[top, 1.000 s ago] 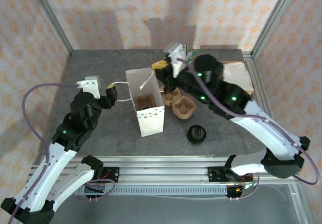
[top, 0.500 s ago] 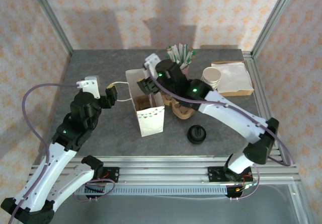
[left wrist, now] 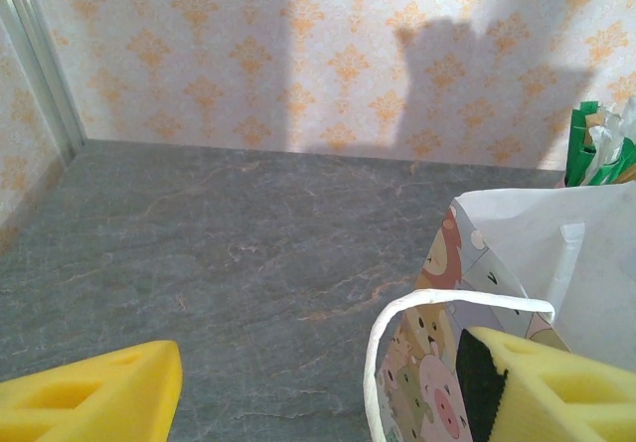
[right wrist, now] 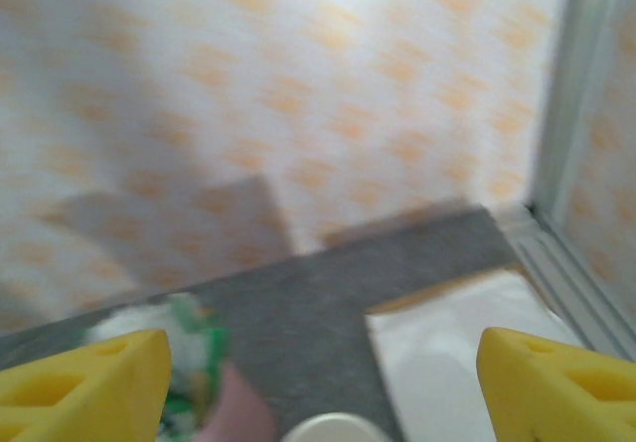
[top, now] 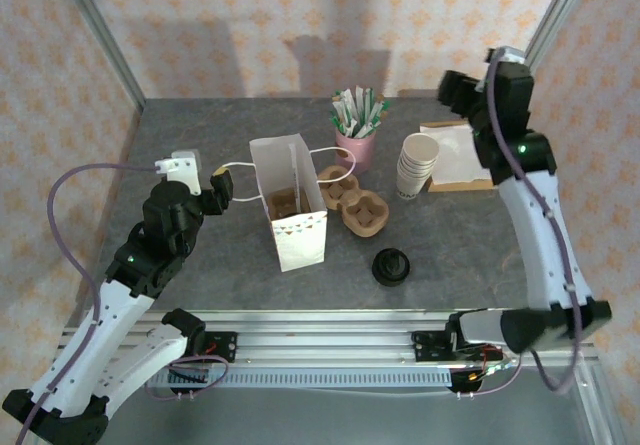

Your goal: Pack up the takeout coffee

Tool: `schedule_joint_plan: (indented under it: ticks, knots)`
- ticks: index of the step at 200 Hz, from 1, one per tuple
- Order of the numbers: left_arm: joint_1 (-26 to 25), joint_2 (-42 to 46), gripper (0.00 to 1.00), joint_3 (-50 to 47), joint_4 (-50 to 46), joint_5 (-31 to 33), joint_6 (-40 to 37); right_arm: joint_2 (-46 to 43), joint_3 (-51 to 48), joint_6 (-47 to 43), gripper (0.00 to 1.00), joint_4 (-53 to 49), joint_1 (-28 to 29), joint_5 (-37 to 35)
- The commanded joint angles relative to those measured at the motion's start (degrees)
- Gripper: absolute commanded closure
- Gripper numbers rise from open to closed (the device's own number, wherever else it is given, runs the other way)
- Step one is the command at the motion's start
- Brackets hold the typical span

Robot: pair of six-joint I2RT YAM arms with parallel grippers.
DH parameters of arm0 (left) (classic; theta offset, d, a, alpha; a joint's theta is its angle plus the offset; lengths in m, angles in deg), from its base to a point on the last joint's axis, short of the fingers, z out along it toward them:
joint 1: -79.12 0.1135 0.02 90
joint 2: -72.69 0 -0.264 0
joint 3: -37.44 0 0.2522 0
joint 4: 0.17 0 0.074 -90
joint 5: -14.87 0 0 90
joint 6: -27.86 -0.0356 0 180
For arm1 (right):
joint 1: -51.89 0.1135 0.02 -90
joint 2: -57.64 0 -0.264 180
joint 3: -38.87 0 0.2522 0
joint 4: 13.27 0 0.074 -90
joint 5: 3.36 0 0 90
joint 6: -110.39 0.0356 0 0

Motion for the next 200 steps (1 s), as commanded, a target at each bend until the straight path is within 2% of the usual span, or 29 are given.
schedule_joint_plan:
  ticks: [1, 19, 48, 82, 126, 159, 200]
  knots:
    - [0.7, -0.2, 0.26, 1.1, -0.3, -0.5, 0.7, 8.9, -2.7, 4.8, 0.21, -7.4, -7.8, 11.7]
    - [0.7, -0.3, 0.26, 1.1, -0.4, -0.7, 0.8, 14.1, -4.2, 5.2, 0.23, -5.9, -11.4, 13.2]
    - [0.7, -0.6, 0.26, 1.2, -0.6, -1.5, 1.0, 22.6, -3.7, 4.3, 0.23, -4.0, -13.7, 12.3]
    - [0.7, -0.7, 0.26, 1.3, -0.7, -2.2, 1.3, 31.8, 1.0, 2.2, 0.23, -4.2, -14.0, 13.8]
    - [0.7, -0.6, 0.26, 1.4, -0.8, -2.7, 1.4, 41.3, 8.1, 1.0, 0.23, -8.1, -14.0, 9.9]
    - [0.7, -0.4, 0.26, 1.4, -0.8, -2.9, 1.4, 45.5, 10.2, 0.9, 0.25, -9.9, -14.0, 7.6]
    - [0.7, -0.3, 0.26, 1.4, -0.9, -2.9, 1.4, 47.3, 10.1, 1.3, 0.36, -9.9, -14.0, 7.5]
